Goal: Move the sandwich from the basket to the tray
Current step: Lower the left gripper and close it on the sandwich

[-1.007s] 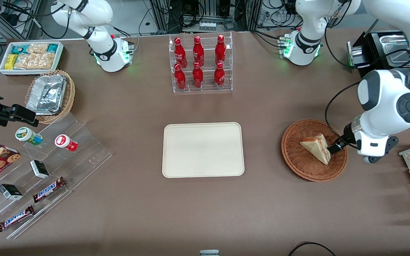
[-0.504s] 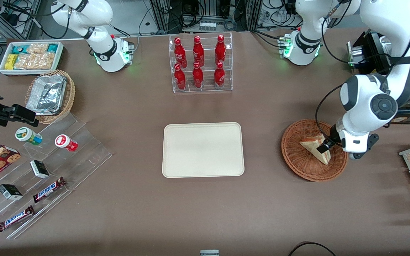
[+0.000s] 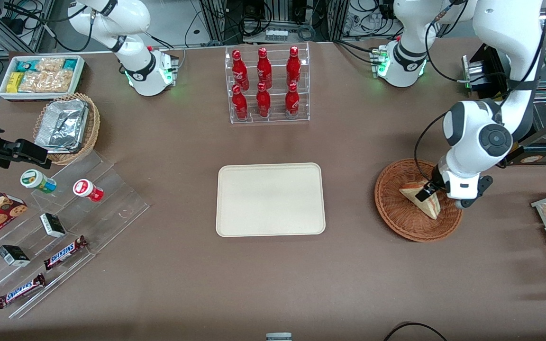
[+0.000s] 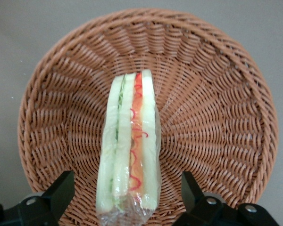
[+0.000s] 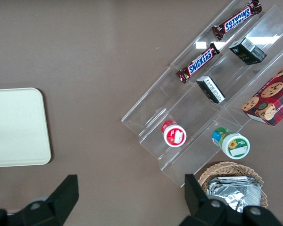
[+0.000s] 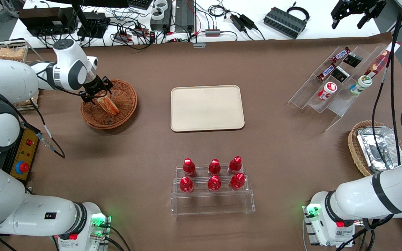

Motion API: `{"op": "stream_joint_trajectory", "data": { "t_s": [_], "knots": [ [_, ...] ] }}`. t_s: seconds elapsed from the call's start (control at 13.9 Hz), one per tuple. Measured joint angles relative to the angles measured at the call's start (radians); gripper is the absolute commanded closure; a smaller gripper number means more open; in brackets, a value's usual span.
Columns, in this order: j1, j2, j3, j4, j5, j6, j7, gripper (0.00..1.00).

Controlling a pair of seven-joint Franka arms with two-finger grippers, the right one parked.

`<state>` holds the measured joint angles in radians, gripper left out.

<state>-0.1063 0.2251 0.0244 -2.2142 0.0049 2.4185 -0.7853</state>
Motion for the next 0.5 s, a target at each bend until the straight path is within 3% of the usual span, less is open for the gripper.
{"op": "stream_joint_trajectory", "data": {
  "t_s": [0.14, 0.29, 0.5],
  "knots": [
    [-0.008, 0.017, 0.0, -0.001, 0.0, 0.007, -0.002, 0.15],
    [-0.011, 0.032, 0.0, -0.001, 0.0, 0.022, -0.013, 0.41],
    [-0.01, 0.035, 0.002, -0.001, 0.0, 0.023, -0.019, 0.97]
  ]
}}
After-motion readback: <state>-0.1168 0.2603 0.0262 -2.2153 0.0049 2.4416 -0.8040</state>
